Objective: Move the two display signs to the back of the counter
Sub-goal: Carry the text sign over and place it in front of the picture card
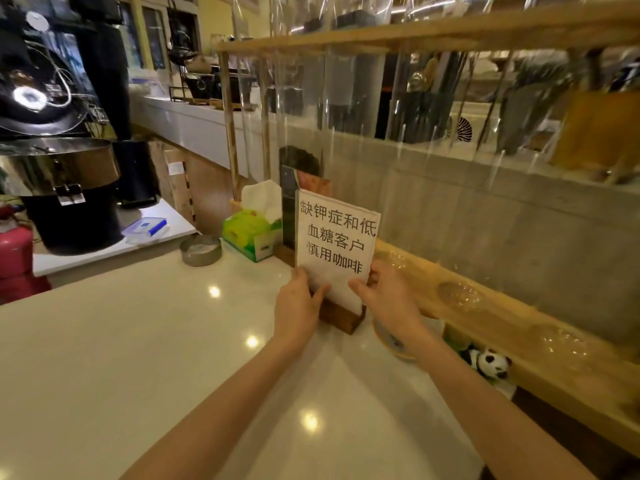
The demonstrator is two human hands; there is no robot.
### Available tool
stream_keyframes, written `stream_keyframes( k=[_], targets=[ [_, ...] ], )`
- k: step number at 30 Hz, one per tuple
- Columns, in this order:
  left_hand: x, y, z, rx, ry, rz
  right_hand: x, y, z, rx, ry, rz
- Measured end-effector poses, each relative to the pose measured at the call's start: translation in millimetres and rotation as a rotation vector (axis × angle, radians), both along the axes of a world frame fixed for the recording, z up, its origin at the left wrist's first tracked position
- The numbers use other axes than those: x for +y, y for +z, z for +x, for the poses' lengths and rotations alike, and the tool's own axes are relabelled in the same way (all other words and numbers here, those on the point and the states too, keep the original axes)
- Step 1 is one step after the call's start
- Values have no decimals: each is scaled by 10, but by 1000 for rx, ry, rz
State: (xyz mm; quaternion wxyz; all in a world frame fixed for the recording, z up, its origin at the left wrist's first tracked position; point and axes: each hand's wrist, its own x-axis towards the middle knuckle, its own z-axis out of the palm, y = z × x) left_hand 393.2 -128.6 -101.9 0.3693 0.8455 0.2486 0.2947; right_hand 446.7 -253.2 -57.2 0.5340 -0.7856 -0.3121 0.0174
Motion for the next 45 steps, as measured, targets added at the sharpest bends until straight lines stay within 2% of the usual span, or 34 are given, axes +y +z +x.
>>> stream_keyframes(
  k=[3,7,14,27,38,45],
  targets=[
    [-100,-45,116,-1,-81,-6,-44,8,114,-36,-53,-43],
    [-160,-109,186,34,-88,7,-76,41,225,-87,-98,-61],
    [-258,-152,154,108,-142,78,-101,71,320,-35,-79,-63],
    [-347,-171,186,88,-178,159,-220,87,365,-65,-103,-90],
    [-248,-126,300,48,-262,111,-183,43,405,-117,-178,-79],
    [-212,-69,322,69,-275,153,-154,32,455,-139,-197,-73]
  ],
)
